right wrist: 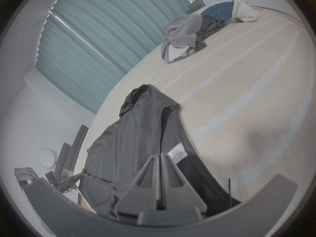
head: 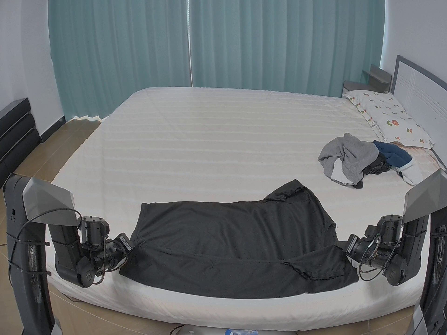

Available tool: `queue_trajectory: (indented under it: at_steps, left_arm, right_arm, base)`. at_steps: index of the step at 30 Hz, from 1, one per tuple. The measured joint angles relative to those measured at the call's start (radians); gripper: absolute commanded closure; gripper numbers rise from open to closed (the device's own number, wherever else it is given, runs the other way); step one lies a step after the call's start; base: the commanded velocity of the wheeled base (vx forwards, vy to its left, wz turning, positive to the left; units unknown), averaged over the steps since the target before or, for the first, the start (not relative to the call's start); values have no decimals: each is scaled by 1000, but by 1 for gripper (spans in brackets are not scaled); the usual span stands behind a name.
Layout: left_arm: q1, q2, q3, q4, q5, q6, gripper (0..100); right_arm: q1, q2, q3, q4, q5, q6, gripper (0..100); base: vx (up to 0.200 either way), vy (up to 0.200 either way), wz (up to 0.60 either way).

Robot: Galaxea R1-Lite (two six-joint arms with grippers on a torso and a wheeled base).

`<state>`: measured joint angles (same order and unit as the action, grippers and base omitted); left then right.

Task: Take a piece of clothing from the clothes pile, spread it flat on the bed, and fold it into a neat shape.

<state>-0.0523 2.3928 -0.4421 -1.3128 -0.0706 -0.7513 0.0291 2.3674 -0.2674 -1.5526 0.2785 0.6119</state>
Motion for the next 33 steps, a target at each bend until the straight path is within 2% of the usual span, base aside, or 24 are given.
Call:
queue_trajectory:
  at_steps: [13, 14, 19, 23, 33]
  left_arm:
    - [0, 1, 0, 0, 0, 0, 100]
    - [0, 1, 0, 0, -1, 0, 0]
    - [0, 1, -1, 0, -1, -3, 0]
    - [0, 1, -2, -4, -2, -4, 0]
    - [19, -29, -10, -2, -4, -27, 0]
  right_arm:
    - [10, 14, -27, 0, 7, 12, 100]
    - [11, 16, -27, -1, 7, 12, 0]
    - [13, 29, -28, 0, 8, 23, 0]
    - [8, 29, -29, 0, 13, 70, 0]
    - [-29, 11, -63, 0, 24, 305, 0]
  base:
    - [0, 0, 0]
    - [0, 0, 0]
    - [0, 0, 0]
    - [0, 0, 0]
    - [0, 0, 0]
